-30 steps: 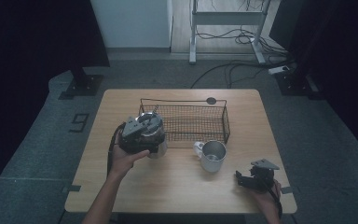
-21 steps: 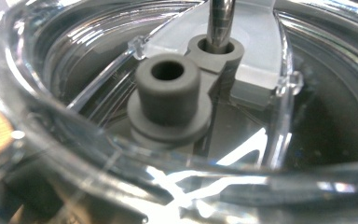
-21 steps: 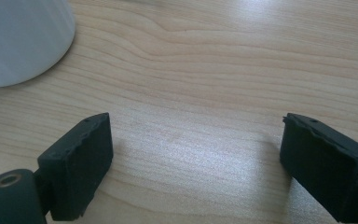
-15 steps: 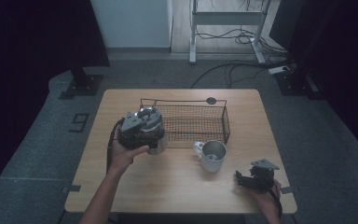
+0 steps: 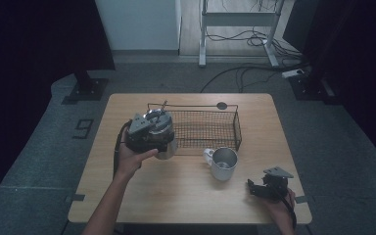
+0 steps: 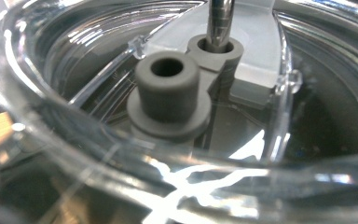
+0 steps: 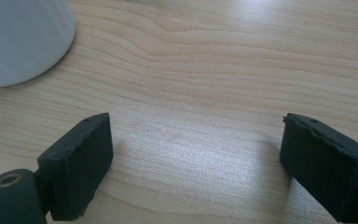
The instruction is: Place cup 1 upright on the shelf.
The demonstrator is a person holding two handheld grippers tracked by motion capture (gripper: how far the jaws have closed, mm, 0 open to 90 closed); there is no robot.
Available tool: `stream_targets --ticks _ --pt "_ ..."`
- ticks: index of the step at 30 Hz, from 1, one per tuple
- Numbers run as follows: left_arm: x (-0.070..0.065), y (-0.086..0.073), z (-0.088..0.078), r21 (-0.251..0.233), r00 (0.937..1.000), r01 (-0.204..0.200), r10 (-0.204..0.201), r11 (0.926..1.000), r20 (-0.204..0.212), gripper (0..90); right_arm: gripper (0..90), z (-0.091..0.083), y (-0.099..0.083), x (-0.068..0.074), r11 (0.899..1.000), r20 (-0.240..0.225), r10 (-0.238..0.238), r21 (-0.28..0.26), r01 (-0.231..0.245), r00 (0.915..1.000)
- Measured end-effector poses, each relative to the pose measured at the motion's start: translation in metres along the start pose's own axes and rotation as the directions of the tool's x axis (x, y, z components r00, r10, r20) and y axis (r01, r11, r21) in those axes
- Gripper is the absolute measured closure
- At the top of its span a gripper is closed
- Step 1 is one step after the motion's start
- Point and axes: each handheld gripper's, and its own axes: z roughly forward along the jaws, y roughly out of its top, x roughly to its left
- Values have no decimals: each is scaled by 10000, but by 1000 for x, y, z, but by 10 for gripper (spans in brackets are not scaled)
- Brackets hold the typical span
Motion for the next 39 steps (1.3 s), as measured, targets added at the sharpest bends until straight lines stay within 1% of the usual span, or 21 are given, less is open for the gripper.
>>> stream_targets --ticks 8,19,27,29,34,37,39 --pt "1 4 2 -24 10000 -1 1 10000 5 39 93 0 0 0 10000 1 3 0 -3 10000" --pt "5 10 8 84 10000 -4 5 10000 -61 39 93 0 0 0 10000 2 -14 7 14 10000" --pt "9 13 15 143 10000 38 -36 9999 -87 39 93 0 0 0 10000 15 -21 -18 21 10000" --pt "13 14 18 125 9999 111 -110 9999 -87 39 95 0 0 0 10000 3 -41 -12 41 10000" --pt "17 14 23 183 9998 128 -125 9998 -127 39 98 1 1 -1 10000 -23 -57 -28 57 10000" --pt "20 16 29 236 9998 143 -140 9996 -149 39 98 1 1 -2 10000 -30 -64 -55 64 10000" --pt "21 17 32 220 9996 228 -224 9995 -154 39 100 1 1 -2 10000 -28 -61 -57 61 10000"
